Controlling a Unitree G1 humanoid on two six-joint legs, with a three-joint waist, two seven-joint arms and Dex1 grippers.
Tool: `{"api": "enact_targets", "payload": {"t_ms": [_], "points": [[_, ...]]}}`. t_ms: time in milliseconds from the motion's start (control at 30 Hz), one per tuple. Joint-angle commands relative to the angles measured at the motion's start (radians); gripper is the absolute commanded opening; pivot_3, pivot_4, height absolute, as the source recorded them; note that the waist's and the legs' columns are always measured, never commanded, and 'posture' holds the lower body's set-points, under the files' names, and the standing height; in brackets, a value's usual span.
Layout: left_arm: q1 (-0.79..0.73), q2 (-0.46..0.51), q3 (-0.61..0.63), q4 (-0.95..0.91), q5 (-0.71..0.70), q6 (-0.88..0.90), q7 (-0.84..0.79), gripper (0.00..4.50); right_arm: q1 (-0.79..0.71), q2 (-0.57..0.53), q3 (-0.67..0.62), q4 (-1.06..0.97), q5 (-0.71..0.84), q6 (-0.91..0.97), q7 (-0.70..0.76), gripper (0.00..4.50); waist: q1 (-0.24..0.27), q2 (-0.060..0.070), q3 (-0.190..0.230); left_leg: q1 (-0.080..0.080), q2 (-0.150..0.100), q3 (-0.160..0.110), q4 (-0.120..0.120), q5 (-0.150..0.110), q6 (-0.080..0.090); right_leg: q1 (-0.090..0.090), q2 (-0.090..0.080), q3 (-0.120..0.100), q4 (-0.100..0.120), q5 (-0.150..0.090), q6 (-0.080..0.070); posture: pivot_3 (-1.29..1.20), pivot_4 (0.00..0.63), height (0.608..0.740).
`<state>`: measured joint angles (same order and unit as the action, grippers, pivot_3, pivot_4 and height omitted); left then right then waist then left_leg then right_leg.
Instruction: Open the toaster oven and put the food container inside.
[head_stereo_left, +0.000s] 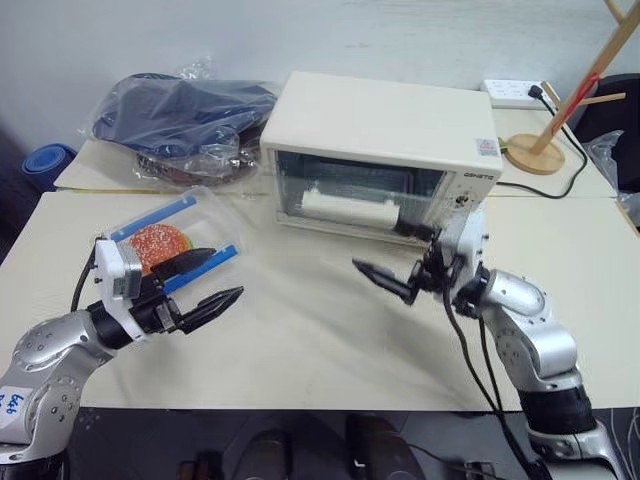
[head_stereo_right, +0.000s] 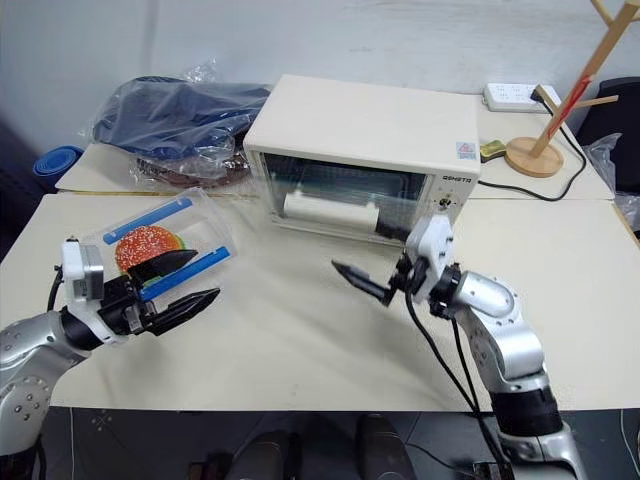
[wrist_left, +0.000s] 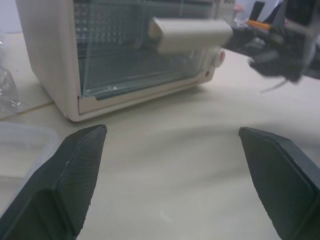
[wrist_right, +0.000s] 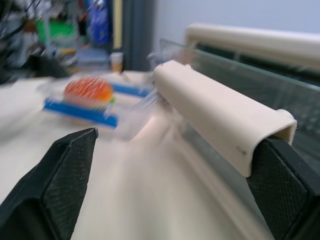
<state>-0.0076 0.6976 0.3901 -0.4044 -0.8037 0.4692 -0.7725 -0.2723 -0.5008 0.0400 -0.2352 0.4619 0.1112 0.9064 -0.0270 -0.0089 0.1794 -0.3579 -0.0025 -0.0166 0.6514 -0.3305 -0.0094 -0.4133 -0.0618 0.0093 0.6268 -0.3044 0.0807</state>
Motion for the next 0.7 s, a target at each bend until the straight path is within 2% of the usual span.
{"api": "enact_targets", "payload": {"t_ms": [33,267,400,567,700], "points": [[-0.116,0.01,0.014,0.058,-0.021,0.028,0.044,3.63,0.02,-0.01,0.011,-0.059,-0.025,-0.073,0.042,4.5,0.0,0.0,0.0,0.0,0.0,0.0,0.0,0.0,0.0,0.0,0.0,0.0,0.001,0.0,0.0,0.0,0.15,0.74],[-0.461,-0.017,-0.139,0.321,0.154,-0.028,0.063,1.4,0.044,0.004,0.036,-0.054,-0.072,-0.116,0.049,4.5,-0.002,0.0,0.0,0.001,-0.001,0.0,0.001,0.002,-0.002,0.0,0.001,-0.001,0.003,0.0,0.0,0.0,0.15,0.74],[-0.612,-0.067,-0.262,0.478,0.263,-0.11,-0.017,0.12,0.048,0.005,0.034,-0.045,-0.09,-0.134,0.042,4.5,-0.001,0.0,0.0,0.0,-0.001,0.001,0.002,0.005,-0.007,0.0,0.002,-0.001,0.003,0.001,0.001,0.0,0.15,0.74],[-0.646,-0.094,-0.384,0.54,0.334,-0.173,-0.178,0.03,0.111,-0.016,-0.013,-0.061,-0.094,-0.146,0.021,4.5,0.001,0.0,0.0,-0.001,-0.001,0.003,0.001,0.005,-0.007,-0.001,0.003,-0.001,0.003,0.001,0.002,0.0,0.15,0.74],[-0.589,-0.061,-0.464,0.511,0.43,-0.209,-0.241,0.03,0.327,-0.058,-0.125,-0.109,-0.06,-0.19,0.033,4.5,0.026,0.0,0.0,-0.003,-0.001,0.001,0.001,0.005,-0.007,-0.001,0.002,-0.001,0.0,0.001,0.002,0.0,0.15,0.74]]}}
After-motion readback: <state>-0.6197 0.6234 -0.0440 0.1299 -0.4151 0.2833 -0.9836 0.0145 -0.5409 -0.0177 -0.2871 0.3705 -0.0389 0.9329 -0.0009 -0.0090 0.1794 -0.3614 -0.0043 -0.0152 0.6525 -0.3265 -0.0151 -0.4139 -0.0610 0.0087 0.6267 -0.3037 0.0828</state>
